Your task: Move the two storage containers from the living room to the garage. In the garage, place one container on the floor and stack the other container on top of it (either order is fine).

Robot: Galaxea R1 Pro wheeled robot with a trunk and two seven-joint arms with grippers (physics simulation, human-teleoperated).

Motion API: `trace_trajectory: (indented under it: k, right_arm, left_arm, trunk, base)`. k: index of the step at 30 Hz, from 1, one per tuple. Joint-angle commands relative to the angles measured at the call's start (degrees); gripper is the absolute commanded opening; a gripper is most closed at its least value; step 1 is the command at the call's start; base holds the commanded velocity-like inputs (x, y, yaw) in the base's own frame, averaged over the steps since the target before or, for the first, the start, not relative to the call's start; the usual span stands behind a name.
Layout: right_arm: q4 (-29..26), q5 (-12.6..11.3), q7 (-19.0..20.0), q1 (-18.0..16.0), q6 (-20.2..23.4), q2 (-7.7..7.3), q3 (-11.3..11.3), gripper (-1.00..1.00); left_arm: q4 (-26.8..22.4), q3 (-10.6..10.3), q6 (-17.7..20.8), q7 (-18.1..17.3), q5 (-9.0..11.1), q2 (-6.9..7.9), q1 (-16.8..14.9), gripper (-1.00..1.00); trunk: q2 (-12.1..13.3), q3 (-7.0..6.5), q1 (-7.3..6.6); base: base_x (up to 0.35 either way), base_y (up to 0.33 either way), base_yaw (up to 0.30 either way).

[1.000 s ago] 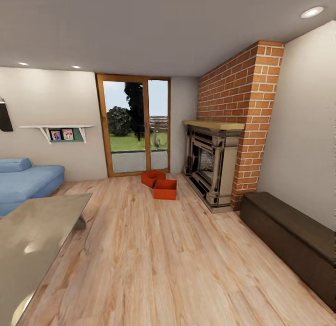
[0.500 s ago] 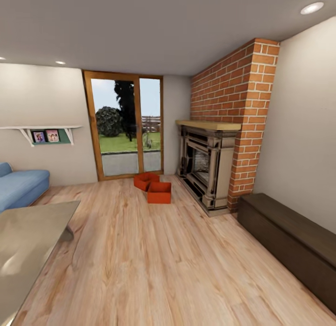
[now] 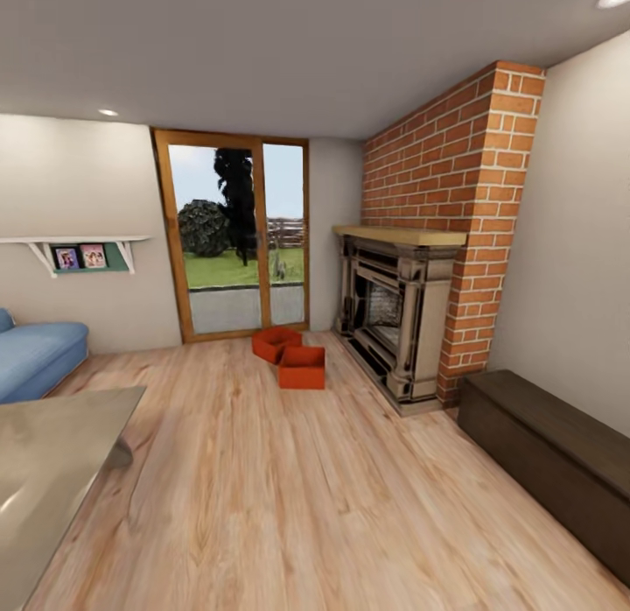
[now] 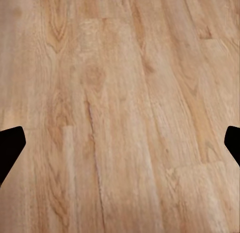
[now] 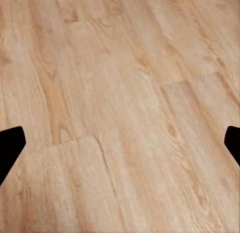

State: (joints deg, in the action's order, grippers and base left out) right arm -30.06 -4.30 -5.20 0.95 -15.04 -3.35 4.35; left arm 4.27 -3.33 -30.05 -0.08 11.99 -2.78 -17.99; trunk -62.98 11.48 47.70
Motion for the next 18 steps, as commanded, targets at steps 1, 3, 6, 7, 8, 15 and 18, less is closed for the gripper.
trace_trajectory:
  k: [1,3,6,7,8,15,18]
  right_arm:
    - [-0.1,-0.4,-0.4,0.0,-0.1,-0.08,0.5,1.0]
    - [-0.1,-0.4,-0.4,0.0,-0.1,-0.08,0.5,1.0]
    - [-0.1,-0.4,-0.4,0.0,-0.1,-0.08,0.5,1.0]
    - [-0.1,-0.4,-0.4,0.0,-0.1,-0.08,0.5,1.0]
    - [-0.1,-0.4,-0.4,0.0,-0.1,-0.08,0.5,1.0]
    - [-0.1,-0.4,-0.4,0.0,-0.1,-0.08,0.5,1.0]
    - [-0.1,-0.4,-0.4,0.0,-0.1,-0.08,0.5,1.0]
  left_arm:
    - [0.2,-0.4,-0.4,0.0,0.4,-0.03,-0.1,1.0]
    - [0.2,-0.4,-0.4,0.0,0.4,-0.03,-0.1,1.0]
    - [0.3,-0.4,-0.4,0.0,0.4,-0.03,-0.1,1.0]
    - [0.3,-0.4,-0.4,0.0,0.4,-0.03,-0.1,1.0]
    - [0.3,-0.4,-0.4,0.0,0.4,-0.03,-0.1,1.0]
    - [0.2,-0.4,-0.4,0.0,0.4,-0.03,-0.1,1.0]
    - [0.2,-0.4,-0.4,0.0,0.4,-0.03,-0.1,1.0]
  trunk:
    - [0.0,0.06,0.04]
    - [0.0,0.06,0.04]
    - [0.0,0.06,0.04]
    - [0.0,0.06,0.04]
    - [0.0,0.06,0.04]
    - [0.0,0.06,0.04]
    - [0.0,0.06,0.04]
  base:
    - [0.321,0.005,-0.033]
    - [0.321,0.003,-0.126]
    - [0.321,0.001,-0.16]
    - [0.321,0.0,-0.056]
    - [0.321,0.0,-0.036]
    - [0.321,0.015,-0.009]
    - [0.321,0.089,0.0]
